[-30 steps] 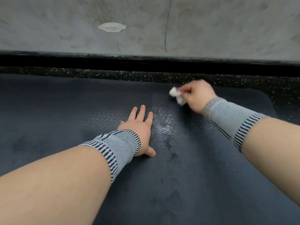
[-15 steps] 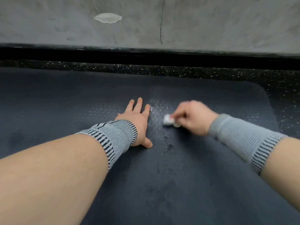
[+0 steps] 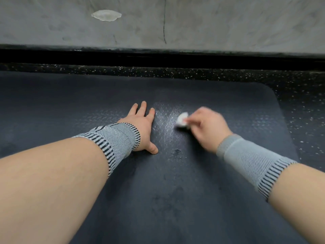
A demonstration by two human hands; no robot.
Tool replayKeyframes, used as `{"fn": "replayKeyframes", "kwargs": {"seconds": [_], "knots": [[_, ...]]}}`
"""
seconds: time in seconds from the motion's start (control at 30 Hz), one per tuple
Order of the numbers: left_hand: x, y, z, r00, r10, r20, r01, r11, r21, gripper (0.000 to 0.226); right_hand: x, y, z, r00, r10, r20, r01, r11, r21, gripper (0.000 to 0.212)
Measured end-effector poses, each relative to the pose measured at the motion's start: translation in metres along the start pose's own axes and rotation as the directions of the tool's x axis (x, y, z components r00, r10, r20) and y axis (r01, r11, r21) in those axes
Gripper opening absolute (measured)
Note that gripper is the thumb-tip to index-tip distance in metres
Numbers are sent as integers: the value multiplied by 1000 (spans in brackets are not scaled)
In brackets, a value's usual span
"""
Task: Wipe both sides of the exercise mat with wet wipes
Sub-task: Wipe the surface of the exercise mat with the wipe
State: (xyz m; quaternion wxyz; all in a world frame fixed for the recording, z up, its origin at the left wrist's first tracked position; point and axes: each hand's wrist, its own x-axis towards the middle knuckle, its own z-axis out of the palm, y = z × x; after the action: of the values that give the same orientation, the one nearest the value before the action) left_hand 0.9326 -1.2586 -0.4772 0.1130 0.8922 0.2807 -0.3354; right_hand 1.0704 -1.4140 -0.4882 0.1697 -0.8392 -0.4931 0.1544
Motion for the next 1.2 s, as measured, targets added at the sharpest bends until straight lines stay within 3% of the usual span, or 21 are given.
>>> {"fn": "replayKeyframes", "kwargs": {"seconds": [0.03, 0.1, 0.17, 0.23, 0.3, 0.37, 0.47, 0.53, 0.6, 0.67, 0.73, 0.8, 0.87, 0.93, 0.97, 1.03, 1.1, 1.2], "knots": [[-1, 0, 0, 1000, 0, -3, 0, 1000, 1, 136, 10, 7, -1, 982, 154, -111, -154, 988, 8, 29], [-2, -1, 1, 1000, 0, -13, 0, 1000, 4, 135, 13, 8, 7, 930, 327, -168, -331, 944, 8, 29], [-2, -2, 1, 1000, 2, -24, -2, 1000, -1, 135, -7, -4, 23, 956, 269, -120, -274, 961, -24, 27], [-2, -2, 2, 999, 0, -34, 0, 1000, -6, 134, -35, -25, 29, 997, 74, 6, -74, 997, -7, 25], [-3, -2, 3, 999, -1, -43, 1, 1000, -8, 133, -38, -34, 21, 985, -73, 159, 68, 997, 37, 25], [-4, -1, 2, 999, -1, -46, 0, 1000, -19, 133, -9, -32, 10, 996, -2, 89, -1, 1000, 26, 28], [-5, 0, 2, 998, -12, -62, 10, 999, -43, 134, 54, -30, 8, 942, 303, -145, -294, 952, 82, 33], [-6, -1, 7, 996, -33, -85, 27, 997, -72, 137, 76, -42, 22, 940, 318, -124, -320, 948, 6, 36], [-6, -4, 10, 993, -42, -109, 32, 996, -88, 139, 68, -55, 34, 976, 209, -57, -213, 972, -98, 34], [-4, -6, 12, 993, -30, -110, 21, 996, -84, 139, 35, -59, 34, 997, -18, 69, 27, 991, -133, 31], [-3, -7, 11, 995, -17, -94, 11, 998, -66, 139, -1, -53, 26, 937, -227, 267, 249, 967, -52, 30], [-4, -7, 8, 997, -5, -77, 3, 999, -37, 139, -11, -40, 8, 872, -254, 418, 288, 957, -19, 27], [-5, -9, 3, 998, 12, -60, -13, 1000, -11, 140, 4, -26, -1, 928, -143, 344, 162, 986, -26, 25], [-6, -11, -3, 999, 23, -39, -23, 1000, -4, 139, 34, -13, -5, 992, 116, 46, -114, 993, -39, 28], [-6, -12, -5, 999, 25, -31, -25, 1000, 3, 138, 47, -10, -5, 964, 255, -79, -258, 966, -21, 31], [-5, -13, -4, 999, 23, -33, -22, 999, 32, 138, 58, -14, 6, 914, 381, -140, -392, 918, -57, 35], [-3, -12, -2, 999, 20, -49, -17, 998, 60, 139, 45, -28, 22, 953, 289, -97, -298, 949, -103, 33], [-5, -9, 1, 998, 15, -68, -8, 994, 111, 137, -17, -48, 32, 988, -68, 140, 79, 994, -77, 28]]}}
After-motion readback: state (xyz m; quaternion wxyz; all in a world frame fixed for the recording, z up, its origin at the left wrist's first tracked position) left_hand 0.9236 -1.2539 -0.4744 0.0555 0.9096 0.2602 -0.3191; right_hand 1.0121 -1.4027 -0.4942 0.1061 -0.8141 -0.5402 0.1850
